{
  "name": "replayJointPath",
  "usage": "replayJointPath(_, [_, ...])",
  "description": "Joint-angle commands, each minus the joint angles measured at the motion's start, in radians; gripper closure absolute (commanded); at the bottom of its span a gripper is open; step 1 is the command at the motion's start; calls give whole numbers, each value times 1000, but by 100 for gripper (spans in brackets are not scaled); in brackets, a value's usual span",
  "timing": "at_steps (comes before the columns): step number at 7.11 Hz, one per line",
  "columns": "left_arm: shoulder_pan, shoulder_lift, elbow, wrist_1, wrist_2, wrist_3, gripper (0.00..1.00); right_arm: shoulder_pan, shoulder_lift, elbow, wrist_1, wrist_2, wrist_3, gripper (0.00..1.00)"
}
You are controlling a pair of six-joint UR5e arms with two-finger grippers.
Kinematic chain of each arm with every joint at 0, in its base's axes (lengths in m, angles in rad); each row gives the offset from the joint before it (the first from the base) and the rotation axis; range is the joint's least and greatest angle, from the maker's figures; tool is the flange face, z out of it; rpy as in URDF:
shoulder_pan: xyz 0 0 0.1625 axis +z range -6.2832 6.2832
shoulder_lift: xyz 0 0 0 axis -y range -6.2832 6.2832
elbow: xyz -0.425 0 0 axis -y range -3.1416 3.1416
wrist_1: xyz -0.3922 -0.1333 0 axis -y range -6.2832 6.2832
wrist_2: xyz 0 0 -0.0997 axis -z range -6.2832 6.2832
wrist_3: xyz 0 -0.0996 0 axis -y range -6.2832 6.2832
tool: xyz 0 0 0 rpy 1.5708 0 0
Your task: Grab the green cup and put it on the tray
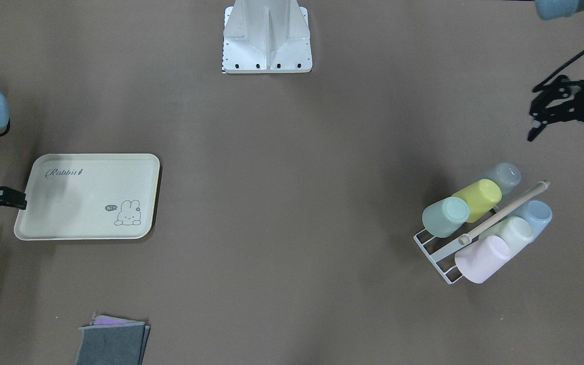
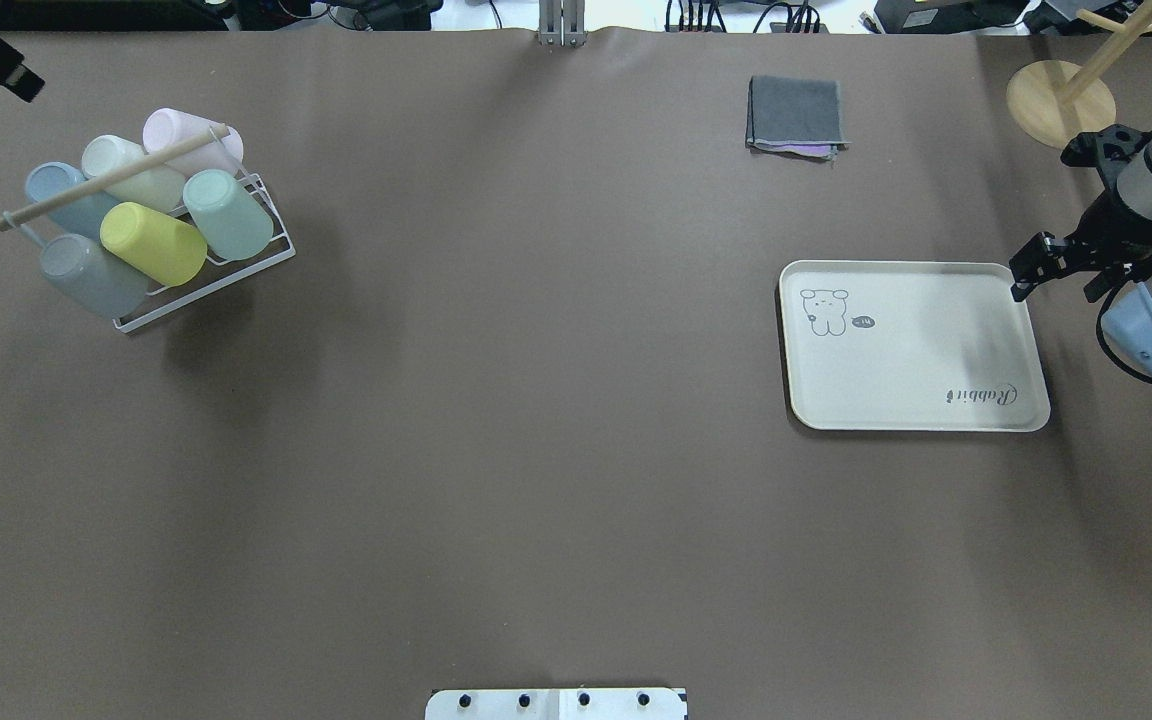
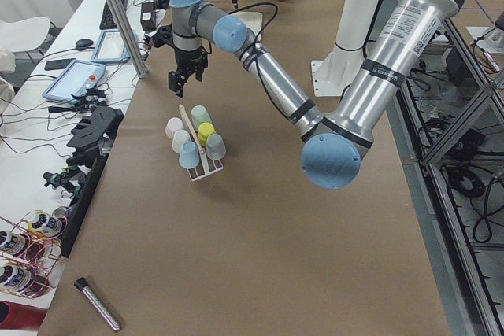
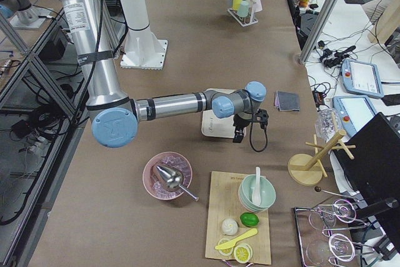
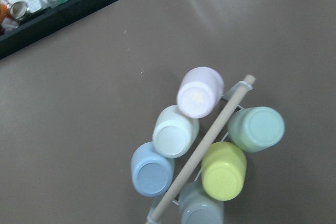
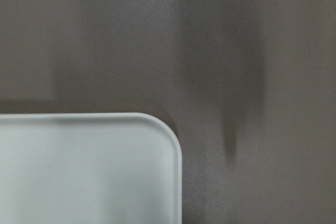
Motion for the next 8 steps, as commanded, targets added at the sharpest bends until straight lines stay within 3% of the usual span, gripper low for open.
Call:
replayJointPath(1, [159, -55, -7, -5, 172, 140, 1, -29, 0, -10, -1, 1, 0, 17])
replayJointPath(3, [338, -69, -47, 3, 487, 530, 1, -34, -5, -32, 1, 1, 0, 33])
replayJointPath(4, [413, -72, -58, 8, 621, 623, 1, -34, -6, -33, -1, 2, 0, 40])
replayJointPath(5, [469, -69, -57, 3, 697, 642, 1, -39, -8, -35, -1, 2, 0, 42])
replayJointPath(7, [587, -69, -29, 5, 1026, 940, 1, -45, -9, -33, 1, 2, 0, 44])
replayJointPath(8, [592, -63, 10, 8, 1084, 979, 1, -52, -9, -33, -1, 2, 0, 47])
